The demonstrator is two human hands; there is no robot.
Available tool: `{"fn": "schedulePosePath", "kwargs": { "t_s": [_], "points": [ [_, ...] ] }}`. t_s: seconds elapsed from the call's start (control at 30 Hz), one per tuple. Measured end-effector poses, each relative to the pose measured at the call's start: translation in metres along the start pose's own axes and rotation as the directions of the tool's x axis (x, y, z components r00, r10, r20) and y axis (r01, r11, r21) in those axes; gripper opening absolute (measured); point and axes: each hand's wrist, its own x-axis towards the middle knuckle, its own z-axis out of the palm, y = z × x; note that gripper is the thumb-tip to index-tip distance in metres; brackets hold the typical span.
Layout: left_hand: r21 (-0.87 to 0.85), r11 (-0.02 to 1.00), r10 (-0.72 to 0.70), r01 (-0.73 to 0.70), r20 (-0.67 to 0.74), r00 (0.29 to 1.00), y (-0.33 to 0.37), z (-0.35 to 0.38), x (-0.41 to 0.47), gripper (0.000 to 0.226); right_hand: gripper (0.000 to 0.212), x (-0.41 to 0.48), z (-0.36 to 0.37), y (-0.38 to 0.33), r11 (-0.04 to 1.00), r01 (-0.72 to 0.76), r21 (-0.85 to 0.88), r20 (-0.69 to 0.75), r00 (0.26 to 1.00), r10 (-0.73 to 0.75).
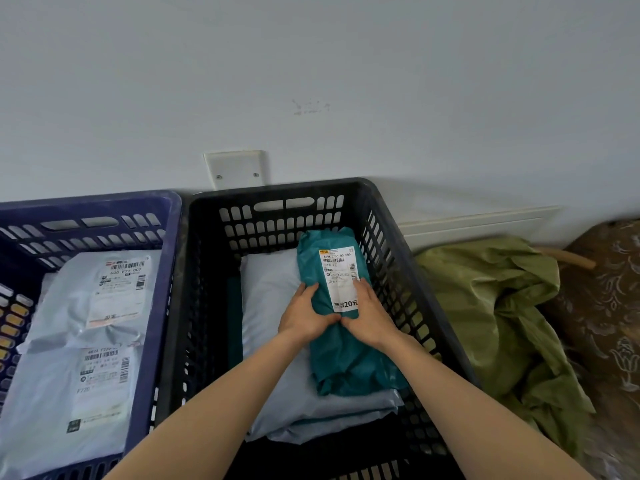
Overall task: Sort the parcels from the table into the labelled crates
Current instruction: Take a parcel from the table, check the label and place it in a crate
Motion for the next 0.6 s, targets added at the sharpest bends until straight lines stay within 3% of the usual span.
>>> {"fn": "schedulePosePath", "kwargs": {
  "t_s": [0.1, 0.23, 0.6],
  "points": [
    [-0.043, 0.999, -0.009, 0.009, 0.009, 1.000, 0.000, -0.002, -0.002, 0.094, 0.083, -0.003, -0.002, -0.004, 0.995, 0.042, 0.090, -0.057, 0.998, -0.037],
    [-0.074, 0.997, -0.008, 0.010, 0.023, 1.000, 0.005, -0.011, -0.009, 0.093, 0.078, -0.011, -0.006, -0.012, 0.994, 0.065, 0.088, -0.116, 0.992, -0.055],
    [-0.035, 0.997, 0.071, -0.073, -0.047, 0.996, 0.028, -0.062, -0.054, 0.065, 0.070, -0.051, -0.023, -0.047, 0.986, 0.139, 0.095, -0.249, 0.962, -0.111]
  ]
}}
